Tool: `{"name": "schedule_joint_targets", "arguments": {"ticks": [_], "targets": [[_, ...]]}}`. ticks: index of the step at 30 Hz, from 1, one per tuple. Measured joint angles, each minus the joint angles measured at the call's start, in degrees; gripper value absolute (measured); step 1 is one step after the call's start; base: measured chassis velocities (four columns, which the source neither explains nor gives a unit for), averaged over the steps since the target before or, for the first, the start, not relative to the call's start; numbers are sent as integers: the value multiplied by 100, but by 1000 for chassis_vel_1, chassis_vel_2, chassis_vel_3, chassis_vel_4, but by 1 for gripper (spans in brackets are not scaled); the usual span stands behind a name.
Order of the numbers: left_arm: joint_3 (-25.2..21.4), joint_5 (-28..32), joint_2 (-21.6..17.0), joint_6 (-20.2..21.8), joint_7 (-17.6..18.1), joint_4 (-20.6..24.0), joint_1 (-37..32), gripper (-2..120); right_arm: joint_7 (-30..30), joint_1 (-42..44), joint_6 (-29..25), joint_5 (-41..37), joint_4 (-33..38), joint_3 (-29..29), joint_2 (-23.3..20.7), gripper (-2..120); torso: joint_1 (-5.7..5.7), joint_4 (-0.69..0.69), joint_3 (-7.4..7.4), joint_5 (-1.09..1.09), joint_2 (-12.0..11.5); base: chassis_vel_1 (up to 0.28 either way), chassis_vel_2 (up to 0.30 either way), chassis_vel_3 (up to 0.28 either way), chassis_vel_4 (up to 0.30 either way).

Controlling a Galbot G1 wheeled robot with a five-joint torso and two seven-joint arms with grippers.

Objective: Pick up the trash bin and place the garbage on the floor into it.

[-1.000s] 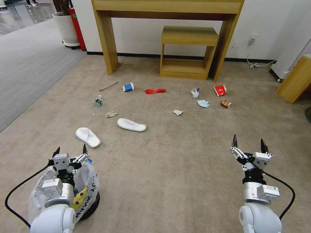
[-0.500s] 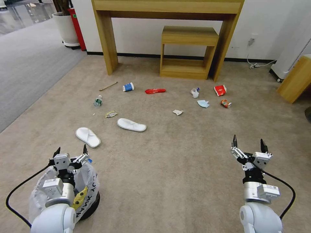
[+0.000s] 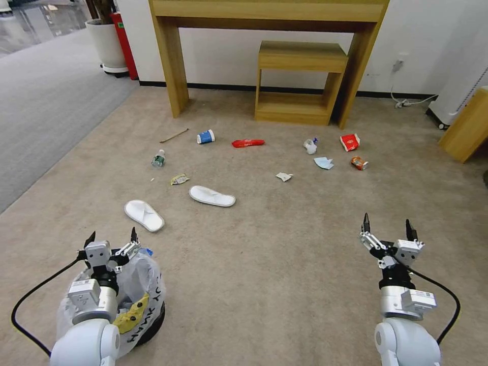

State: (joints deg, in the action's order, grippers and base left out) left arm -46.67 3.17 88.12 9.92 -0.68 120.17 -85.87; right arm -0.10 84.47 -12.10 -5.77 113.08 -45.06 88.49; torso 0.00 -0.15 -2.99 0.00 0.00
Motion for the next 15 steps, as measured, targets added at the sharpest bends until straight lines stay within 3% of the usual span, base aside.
{"name": "schedule_joint_targets", "arguments": {"ticks": [15], "targets": [[-10, 16, -8, 9, 2, -1, 7, 100, -24, -2, -21, 70, -45, 2, 44, 100, 0, -1, 0, 0, 0, 0, 0, 0, 0]]}}
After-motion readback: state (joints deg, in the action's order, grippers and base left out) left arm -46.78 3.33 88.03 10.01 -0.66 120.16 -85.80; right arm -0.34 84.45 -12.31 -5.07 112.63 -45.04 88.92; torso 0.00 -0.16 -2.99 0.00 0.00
